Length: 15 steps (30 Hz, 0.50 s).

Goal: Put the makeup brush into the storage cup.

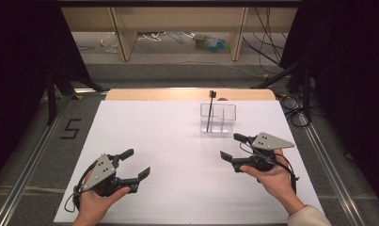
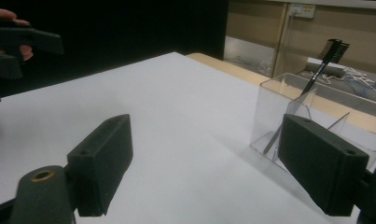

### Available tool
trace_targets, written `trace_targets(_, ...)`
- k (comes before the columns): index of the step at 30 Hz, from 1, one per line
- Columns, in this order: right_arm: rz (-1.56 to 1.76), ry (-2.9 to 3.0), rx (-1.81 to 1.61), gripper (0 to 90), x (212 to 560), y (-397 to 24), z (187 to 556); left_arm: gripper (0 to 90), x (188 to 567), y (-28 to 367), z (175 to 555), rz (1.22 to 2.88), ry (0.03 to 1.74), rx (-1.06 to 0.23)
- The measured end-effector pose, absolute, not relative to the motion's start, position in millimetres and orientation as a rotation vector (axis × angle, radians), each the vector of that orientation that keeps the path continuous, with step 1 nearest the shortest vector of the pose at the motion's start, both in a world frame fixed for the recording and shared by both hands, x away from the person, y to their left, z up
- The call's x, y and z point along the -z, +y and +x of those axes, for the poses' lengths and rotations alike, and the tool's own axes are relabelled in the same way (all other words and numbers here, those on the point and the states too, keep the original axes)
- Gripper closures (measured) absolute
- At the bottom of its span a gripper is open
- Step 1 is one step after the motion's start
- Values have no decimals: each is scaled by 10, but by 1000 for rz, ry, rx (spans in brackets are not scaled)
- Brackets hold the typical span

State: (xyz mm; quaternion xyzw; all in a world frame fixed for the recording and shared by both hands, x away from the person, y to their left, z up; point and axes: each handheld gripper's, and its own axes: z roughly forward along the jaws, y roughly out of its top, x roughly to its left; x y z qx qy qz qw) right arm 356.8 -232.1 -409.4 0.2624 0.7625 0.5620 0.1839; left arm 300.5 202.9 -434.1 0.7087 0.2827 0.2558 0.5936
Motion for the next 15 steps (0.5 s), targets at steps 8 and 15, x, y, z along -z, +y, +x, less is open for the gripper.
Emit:
trace_targets(8, 721, 2164, -1590, 189, 4148, -2326, 3423, 172, 4346, 2043, 3025, 1643, 654, -601)
trace_targets(15, 714, 2173, -1604, 189, 4188, -2342, 3325, 171, 4357, 2034, 3023, 1643, 657, -587)
